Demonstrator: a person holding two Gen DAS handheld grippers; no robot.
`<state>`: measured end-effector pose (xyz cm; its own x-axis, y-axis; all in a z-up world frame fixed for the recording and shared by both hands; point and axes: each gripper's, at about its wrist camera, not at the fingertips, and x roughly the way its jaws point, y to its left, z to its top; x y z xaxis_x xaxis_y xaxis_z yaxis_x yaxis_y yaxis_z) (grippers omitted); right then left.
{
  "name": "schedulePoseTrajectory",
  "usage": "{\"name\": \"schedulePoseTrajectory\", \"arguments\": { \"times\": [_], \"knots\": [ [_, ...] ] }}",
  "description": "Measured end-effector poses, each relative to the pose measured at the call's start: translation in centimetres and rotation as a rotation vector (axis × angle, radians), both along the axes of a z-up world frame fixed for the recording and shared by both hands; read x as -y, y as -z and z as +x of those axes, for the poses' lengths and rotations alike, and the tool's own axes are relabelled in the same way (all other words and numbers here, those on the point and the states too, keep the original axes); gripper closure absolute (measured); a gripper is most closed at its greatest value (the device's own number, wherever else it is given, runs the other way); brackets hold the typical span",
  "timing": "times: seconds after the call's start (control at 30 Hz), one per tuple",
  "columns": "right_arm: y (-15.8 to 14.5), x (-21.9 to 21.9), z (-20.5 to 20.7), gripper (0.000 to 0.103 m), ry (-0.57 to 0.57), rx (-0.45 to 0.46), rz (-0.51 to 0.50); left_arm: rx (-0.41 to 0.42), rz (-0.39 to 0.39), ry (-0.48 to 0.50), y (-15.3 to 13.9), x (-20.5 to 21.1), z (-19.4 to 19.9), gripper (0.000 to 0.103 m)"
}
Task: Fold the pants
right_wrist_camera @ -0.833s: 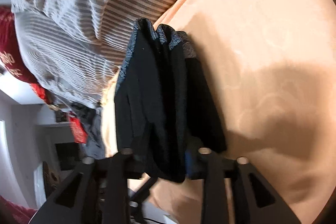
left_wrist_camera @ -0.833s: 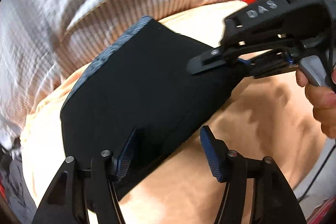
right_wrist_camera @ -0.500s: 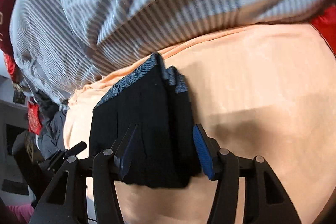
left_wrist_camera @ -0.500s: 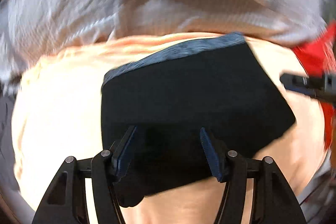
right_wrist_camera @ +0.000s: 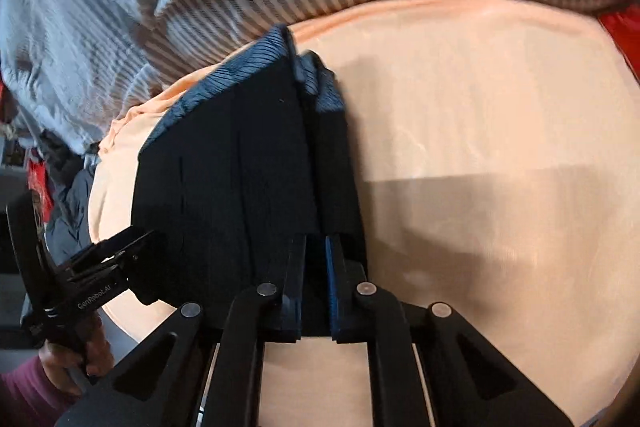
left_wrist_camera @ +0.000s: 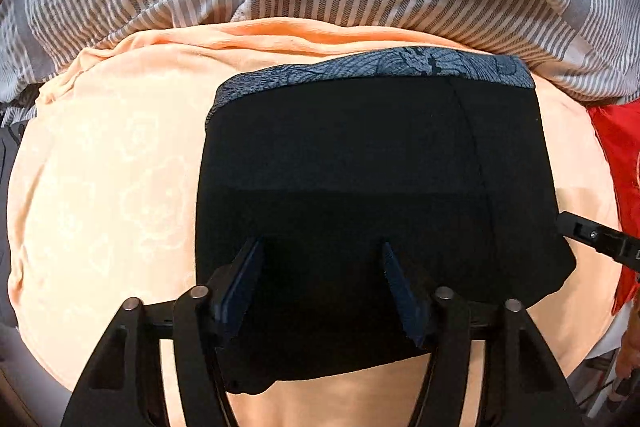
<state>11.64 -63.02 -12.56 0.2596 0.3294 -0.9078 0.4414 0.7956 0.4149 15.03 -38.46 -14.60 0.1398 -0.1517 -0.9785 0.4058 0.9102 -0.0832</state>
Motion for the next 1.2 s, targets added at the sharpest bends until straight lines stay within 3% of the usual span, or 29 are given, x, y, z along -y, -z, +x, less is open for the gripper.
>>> {"name": "schedulePoseTrajectory", "arguments": {
  "times": [0.2, 0.33, 0.6, 0.73, 0.87, 1.03, 1.1, 1.2],
  "knots": [
    [-1.3, 0.2, -0.8, 0.092, 0.05, -0.01, -0.025, 0.011, 0.018, -0.003, 0.3, 0.3, -0.2, 0.032],
    [-3.4, -0.3, -1.3, 0.084, 0.065, -0.007, -0.089, 0.011, 0.016, -0.001, 0.3, 0.2, 0.0, 0.032],
    [-6.3, -2.2, -0.2, 0.081, 0.023, 0.072, -0.129, 0.023, 0.018, 0.0, 0.5, 0.1, 0.0, 0.032],
    [-5.8, -3.6, 0.3, 0.081, -0.037, 0.065, -0.106, 0.025, 0.017, 0.0, 0.6, 0.2, 0.0, 0.032],
    [-2.7, -4.2, 0.0, 0.081, -0.045, -0.029, -0.099, 0.035, 0.018, 0.002, 0.9, 0.2, -0.3, 0.031],
    [-1.9, -4.0, -0.4, 0.08, -0.02, -0.017, -0.079, 0.053, 0.018, -0.002, 1.1, 0.1, -0.5, 0.027],
    [-2.0, -4.1, -0.3, 0.077, -0.04, -0.015, -0.081, 0.044, 0.014, -0.001, 0.9, 0.0, -0.3, 0.027],
    [-2.2, -4.3, -0.1, 0.055, -0.056, -0.009, -0.067, 0.027, 0.009, -0.002, 0.5, -0.4, 0.2, 0.027]
  ]
}}
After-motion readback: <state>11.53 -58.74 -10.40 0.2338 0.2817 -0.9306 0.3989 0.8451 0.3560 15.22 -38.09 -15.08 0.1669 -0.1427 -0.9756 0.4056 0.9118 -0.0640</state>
